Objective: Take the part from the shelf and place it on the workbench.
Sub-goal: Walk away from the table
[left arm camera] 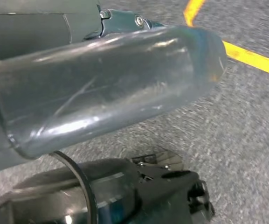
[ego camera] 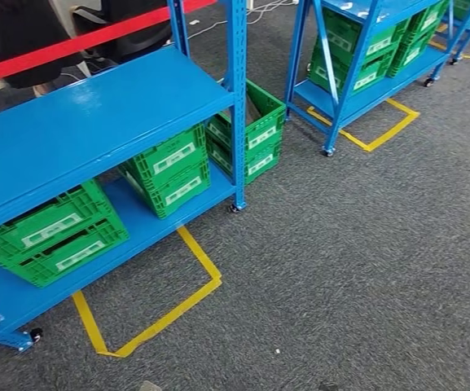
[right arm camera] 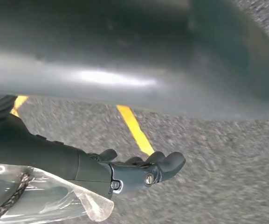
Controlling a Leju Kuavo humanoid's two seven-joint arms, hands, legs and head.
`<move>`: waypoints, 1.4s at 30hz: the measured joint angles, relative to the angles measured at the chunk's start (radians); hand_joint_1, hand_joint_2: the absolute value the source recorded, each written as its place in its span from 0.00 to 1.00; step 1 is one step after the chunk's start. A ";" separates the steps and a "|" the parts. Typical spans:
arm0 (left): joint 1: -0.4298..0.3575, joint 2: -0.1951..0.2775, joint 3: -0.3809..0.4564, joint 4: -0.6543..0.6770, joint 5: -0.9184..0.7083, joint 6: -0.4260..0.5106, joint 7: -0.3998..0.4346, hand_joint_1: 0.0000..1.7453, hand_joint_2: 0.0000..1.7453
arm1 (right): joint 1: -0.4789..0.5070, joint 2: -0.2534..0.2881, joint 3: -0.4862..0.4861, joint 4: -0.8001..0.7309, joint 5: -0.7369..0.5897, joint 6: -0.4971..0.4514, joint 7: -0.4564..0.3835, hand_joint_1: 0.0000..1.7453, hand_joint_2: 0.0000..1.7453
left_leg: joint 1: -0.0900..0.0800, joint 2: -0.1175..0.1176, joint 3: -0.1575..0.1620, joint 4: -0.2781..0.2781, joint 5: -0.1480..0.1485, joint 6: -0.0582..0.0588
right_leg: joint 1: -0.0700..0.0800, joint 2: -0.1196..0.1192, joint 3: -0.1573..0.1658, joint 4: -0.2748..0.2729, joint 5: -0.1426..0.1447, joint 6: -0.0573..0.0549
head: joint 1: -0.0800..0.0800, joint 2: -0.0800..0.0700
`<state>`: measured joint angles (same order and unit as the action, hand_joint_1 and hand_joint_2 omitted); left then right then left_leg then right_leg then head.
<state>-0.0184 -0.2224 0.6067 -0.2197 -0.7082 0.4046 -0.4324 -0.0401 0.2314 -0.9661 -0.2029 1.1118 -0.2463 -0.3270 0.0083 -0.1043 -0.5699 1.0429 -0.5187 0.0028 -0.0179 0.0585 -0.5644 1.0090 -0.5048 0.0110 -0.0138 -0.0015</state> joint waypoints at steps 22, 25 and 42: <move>-0.001 0.011 0.001 0.000 0.006 0.008 0.003 0.00 0.00 | -0.001 0.001 -0.002 0.000 0.001 0.011 -0.016 0.00 0.00 | -0.005 0.057 0.025 -0.040 0.028 0.035 | -0.001 -0.060 -0.100 0.248 -0.108 0.038 | 0.008 0.000; 0.002 0.010 0.002 0.000 0.006 0.008 0.003 0.00 0.00 | -0.002 0.002 -0.003 0.000 0.000 0.015 -0.018 0.00 0.00 | -0.002 0.029 0.044 -0.032 0.006 0.019 | -0.008 -0.043 -0.036 0.072 -0.003 0.041 | 0.012 0.000; -0.001 -0.009 0.006 0.001 0.016 0.053 0.003 0.00 0.00 | -0.002 0.007 -0.009 0.003 -0.008 0.021 -0.026 0.00 0.00 | -0.027 0.102 -0.036 0.027 0.049 0.041 | 0.005 -0.066 0.087 0.010 -0.088 -0.001 | 0.004 0.000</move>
<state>-0.0195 -0.2318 0.6129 -0.2190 -0.6919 0.4572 -0.4295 -0.0422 0.2382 -0.9747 -0.2003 1.1040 -0.2249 -0.3529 -0.0183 -0.0022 -0.6062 1.0703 -0.4697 0.0438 -0.0126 -0.0073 -0.4775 1.0194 -0.5931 0.0100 -0.0100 -0.0015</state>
